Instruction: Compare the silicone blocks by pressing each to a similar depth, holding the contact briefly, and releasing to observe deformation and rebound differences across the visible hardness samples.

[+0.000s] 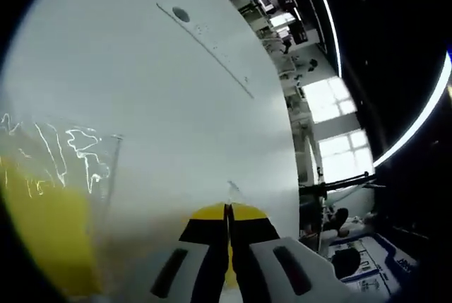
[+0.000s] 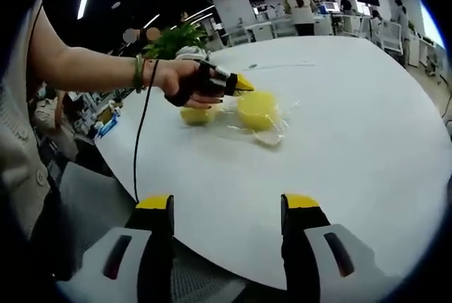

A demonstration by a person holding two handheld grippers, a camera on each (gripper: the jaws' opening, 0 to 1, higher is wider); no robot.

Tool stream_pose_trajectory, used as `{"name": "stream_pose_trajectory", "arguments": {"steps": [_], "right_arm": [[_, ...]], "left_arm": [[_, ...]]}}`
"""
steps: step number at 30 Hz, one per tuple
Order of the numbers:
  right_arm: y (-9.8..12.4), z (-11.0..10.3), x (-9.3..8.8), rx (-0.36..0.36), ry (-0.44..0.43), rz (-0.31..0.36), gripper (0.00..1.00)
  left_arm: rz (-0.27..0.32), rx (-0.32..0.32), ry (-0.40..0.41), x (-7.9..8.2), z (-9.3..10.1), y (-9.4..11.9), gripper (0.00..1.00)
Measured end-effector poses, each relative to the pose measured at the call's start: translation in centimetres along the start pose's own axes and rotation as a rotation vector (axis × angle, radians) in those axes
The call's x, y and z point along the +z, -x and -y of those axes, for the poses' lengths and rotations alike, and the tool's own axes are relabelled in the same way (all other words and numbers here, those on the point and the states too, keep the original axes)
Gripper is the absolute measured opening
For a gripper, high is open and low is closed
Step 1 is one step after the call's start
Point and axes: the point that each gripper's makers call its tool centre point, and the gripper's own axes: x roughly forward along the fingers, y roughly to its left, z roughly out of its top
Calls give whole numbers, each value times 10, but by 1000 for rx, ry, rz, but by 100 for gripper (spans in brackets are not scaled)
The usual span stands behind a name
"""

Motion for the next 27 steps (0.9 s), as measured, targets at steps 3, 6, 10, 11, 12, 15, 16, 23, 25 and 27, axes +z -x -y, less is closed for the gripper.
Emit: {"name": "stream_pose_trajectory", "arguments": {"steps": [3,6,10,11,12,15,16,23,25,27], "right_arm": [[2,-3,2,4,10,5,56],[4,-6,4,10,31,6,56],[7,-11,8,15,50,17,56],[8,-12,9,16,55,20,56],[9,-14,11,17,62,25,56],[11,-17,13,19,77,30,56],[13,-19,15,21,84,34,56],[23,-26,19,16,119,51,55],[25,-28,18,12,132,48,55],[28,-31,18,12,137,50,56]], "left_arm": [[15,-13,-109,1,11,8,0],[22,-25,-190,-1,23,16,0],[18,-57,-275,-7,42,31,0],[18,-49,-283,-8,44,34,0],[18,-60,-316,-10,50,38,0],[26,-66,-336,-14,60,45,0],[27,-76,-397,-16,64,49,0],[10,-90,-559,-34,82,68,0],[12,-92,-568,-37,84,74,0],[11,-100,-576,-41,86,82,0]]}}
